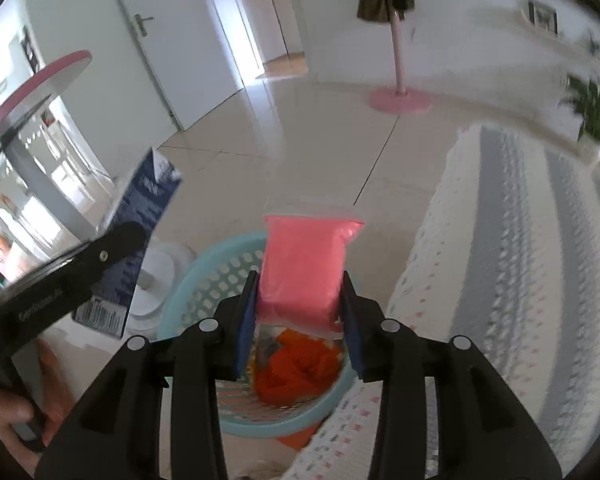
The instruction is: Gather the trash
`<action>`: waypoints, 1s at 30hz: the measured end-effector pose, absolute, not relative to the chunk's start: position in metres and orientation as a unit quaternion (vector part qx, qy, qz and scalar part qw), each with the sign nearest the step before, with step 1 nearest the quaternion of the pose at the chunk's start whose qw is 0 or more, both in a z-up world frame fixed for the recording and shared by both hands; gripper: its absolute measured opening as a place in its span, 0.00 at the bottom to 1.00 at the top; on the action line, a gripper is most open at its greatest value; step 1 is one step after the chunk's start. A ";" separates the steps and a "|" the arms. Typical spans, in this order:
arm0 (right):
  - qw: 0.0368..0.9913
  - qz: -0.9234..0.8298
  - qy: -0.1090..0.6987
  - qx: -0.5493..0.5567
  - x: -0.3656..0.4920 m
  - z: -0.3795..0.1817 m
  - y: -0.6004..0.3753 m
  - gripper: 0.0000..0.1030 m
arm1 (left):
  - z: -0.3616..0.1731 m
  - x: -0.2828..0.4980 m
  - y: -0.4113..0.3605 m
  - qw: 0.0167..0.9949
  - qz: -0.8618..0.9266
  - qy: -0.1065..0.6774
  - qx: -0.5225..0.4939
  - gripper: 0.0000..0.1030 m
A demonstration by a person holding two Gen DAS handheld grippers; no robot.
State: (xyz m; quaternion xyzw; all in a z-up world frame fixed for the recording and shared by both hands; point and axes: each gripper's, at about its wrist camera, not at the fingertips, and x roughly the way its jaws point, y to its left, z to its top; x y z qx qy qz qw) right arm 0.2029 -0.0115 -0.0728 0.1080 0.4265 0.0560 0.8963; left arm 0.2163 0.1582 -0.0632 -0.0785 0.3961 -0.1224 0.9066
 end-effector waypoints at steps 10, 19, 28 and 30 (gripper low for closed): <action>0.889 0.054 0.435 0.134 0.194 -0.079 -0.024 0.50 | -0.047 0.202 0.171 0.917 -0.129 0.369 -0.081 0.64; 0.915 0.050 0.377 0.136 0.137 -0.009 -0.031 0.50 | 0.014 0.138 0.165 0.949 -0.134 0.279 -0.068 0.67; 0.957 0.006 0.277 0.089 0.027 0.058 -0.033 0.59 | 0.048 0.033 0.144 0.965 -0.130 0.223 -0.042 0.84; 0.963 -0.009 0.260 0.075 0.005 0.063 -0.031 0.64 | 0.045 0.016 0.139 0.969 -0.125 0.211 -0.030 0.87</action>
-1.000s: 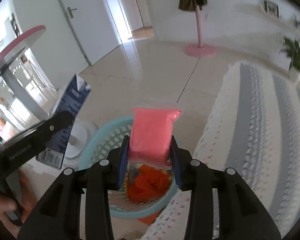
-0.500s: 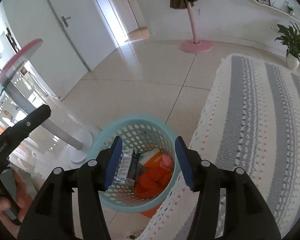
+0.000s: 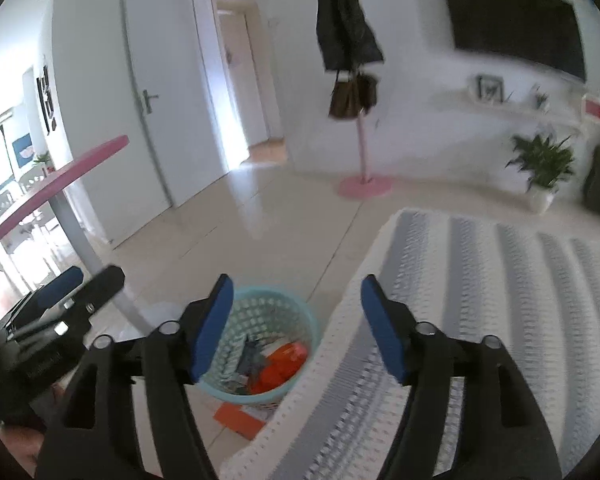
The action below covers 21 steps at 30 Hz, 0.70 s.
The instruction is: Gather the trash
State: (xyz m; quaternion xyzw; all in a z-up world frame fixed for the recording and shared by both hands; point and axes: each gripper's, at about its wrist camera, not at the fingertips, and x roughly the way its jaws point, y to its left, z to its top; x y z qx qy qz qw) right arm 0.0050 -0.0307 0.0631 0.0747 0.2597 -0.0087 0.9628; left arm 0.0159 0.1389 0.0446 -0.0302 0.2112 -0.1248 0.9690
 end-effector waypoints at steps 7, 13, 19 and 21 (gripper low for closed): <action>0.974 -0.051 0.218 0.027 -0.047 0.076 -0.019 0.69 | 0.025 -0.010 0.125 0.981 -0.092 0.169 -0.004 0.93; 0.975 -0.077 0.205 0.031 -0.066 0.067 -0.019 0.73 | 0.022 -0.011 0.126 0.980 -0.093 0.178 0.003 0.93; 0.974 -0.083 0.208 0.020 -0.072 0.061 -0.016 0.75 | 0.020 -0.011 0.133 0.979 -0.098 0.179 -0.005 0.93; 0.974 -0.083 0.210 0.023 -0.073 0.059 -0.015 0.77 | 0.019 -0.012 0.136 0.980 -0.094 0.177 -0.005 0.93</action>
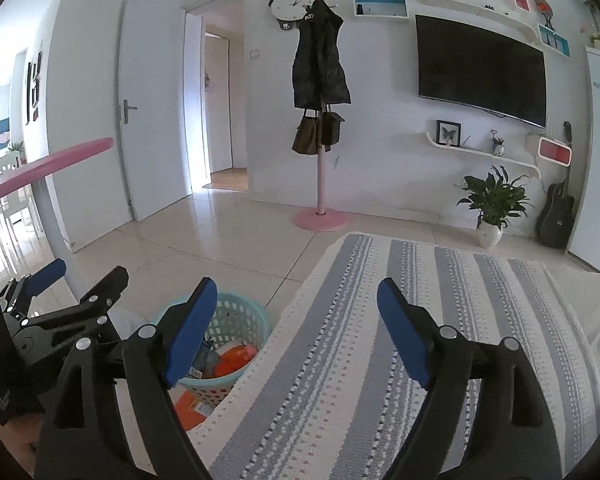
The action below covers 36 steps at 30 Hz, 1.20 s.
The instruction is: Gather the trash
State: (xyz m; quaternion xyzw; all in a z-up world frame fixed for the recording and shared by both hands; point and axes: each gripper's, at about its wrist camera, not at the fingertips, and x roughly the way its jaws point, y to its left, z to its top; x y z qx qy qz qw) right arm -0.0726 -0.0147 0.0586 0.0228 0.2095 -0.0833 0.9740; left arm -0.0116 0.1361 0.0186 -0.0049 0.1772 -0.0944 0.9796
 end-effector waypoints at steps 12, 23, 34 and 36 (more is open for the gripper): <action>0.975 -0.076 0.198 0.063 -0.080 0.064 -0.023 0.83 | 0.012 -0.004 0.158 0.973 -0.100 0.203 -0.040 0.93; 0.972 -0.096 0.198 0.076 -0.081 0.061 -0.030 0.93 | 0.009 0.002 0.164 0.965 -0.120 0.223 -0.067 0.93; 0.969 -0.106 0.207 0.077 -0.081 0.054 -0.039 0.93 | 0.006 0.004 0.156 0.963 -0.136 0.225 -0.059 0.93; 0.970 -0.105 0.207 0.070 -0.081 0.055 -0.037 0.93 | 0.007 0.004 0.156 0.963 -0.132 0.226 -0.061 0.93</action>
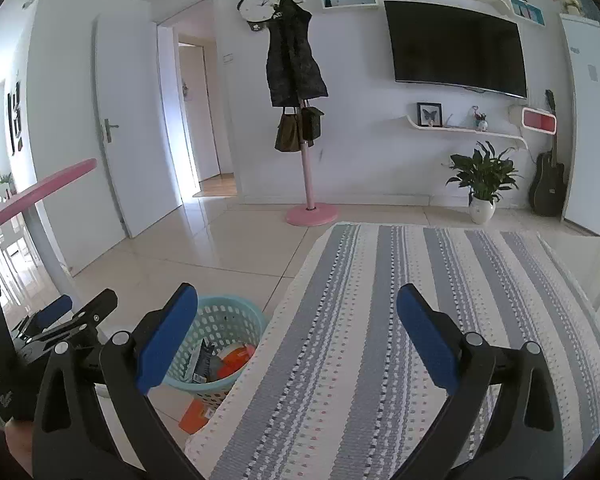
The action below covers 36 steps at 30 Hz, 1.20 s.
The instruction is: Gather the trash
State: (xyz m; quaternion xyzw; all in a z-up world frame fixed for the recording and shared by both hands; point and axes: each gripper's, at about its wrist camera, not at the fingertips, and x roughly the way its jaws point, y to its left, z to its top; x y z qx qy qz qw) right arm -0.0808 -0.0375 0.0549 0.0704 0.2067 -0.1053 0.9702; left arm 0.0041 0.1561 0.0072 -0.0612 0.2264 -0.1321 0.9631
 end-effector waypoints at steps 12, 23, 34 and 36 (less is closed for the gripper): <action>0.970 -0.113 0.213 0.032 -0.076 0.046 -0.025 0.93 | 0.007 0.007 0.152 0.968 -0.092 0.232 -0.040 0.93; 0.969 -0.117 0.215 0.031 -0.075 0.040 -0.029 0.93 | 0.001 0.011 0.143 0.965 -0.081 0.249 -0.014 0.93; 0.968 -0.102 0.227 0.039 -0.072 0.032 -0.032 0.93 | 0.001 0.014 0.143 0.963 -0.076 0.257 -0.019 0.93; 0.968 -0.106 0.226 0.031 -0.072 0.032 -0.030 0.93 | 0.001 0.013 0.142 0.963 -0.076 0.257 -0.017 0.93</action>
